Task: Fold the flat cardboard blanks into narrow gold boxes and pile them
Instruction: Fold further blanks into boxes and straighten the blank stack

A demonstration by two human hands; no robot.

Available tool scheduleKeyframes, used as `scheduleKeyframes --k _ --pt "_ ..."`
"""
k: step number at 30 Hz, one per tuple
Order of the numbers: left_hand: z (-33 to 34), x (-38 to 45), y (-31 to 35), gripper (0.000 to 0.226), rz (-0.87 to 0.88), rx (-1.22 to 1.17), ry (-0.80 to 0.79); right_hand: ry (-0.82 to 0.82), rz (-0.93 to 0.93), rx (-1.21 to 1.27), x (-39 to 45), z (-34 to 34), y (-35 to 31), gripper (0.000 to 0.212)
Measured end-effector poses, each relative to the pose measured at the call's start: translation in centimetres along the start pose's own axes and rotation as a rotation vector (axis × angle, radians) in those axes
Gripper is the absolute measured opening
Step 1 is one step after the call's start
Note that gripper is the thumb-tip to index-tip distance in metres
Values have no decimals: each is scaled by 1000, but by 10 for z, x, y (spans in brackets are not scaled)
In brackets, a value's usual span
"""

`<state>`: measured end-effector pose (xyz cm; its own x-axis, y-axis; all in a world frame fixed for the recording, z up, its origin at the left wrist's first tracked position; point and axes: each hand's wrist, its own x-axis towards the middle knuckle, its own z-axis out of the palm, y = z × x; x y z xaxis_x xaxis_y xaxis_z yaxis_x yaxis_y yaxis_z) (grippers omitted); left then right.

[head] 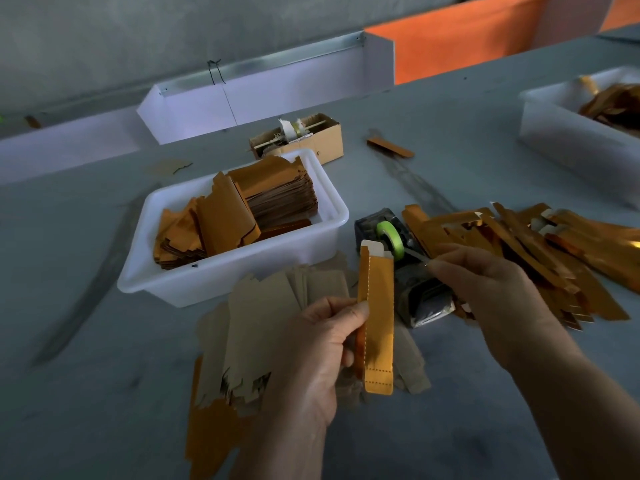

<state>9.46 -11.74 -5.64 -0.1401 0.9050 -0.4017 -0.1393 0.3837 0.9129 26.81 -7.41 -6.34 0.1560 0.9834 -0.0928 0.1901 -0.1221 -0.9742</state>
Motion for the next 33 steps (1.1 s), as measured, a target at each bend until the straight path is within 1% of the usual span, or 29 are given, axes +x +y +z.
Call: scheduleKeyframes --k 4,7,10,13,18,20,21,24,26,28,29,31,32,33 --pt "0 1 0 21 6 -1 -2 79 -111 -302 -8 -2 7 16" --pt "0 1 -1 22 19 6 -9 98 -144 -418 -11 -1 13 15" --pt "-1 1 -1 21 25 10 -16 117 -134 -442 -12 2 17 18" --pt "0 1 -1 21 28 5 -14 129 -142 -404 -15 5 18 23" --pt "2 0 0 23 22 6 5 150 -149 -344 -21 7 22 16" --pt "2 1 0 25 20 10 12 158 -173 -377 -22 8 21 14" --pt "3 1 0 26 16 14 14 175 -219 -444 -22 9 20 14" --pt "3 1 0 24 -2 28 22 231 -371 -753 -16 12 16 11" --pt "3 0 1 21 -14 25 23 205 -317 -873 -14 11 18 7" --pt "4 -2 3 18 -13 12 20 165 -250 -850 -17 6 24 9" --pt "4 -1 3 16 -11 4 17 166 -258 -793 -19 2 26 9" --pt "4 0 4 12 -9 -4 21 210 -300 -633 -26 -4 26 6" --pt "4 0 3 12 -6 4 25 221 -292 -527 -29 -8 24 6" --pt "4 0 2 13 0 18 25 199 -241 -377 -31 -10 21 7"
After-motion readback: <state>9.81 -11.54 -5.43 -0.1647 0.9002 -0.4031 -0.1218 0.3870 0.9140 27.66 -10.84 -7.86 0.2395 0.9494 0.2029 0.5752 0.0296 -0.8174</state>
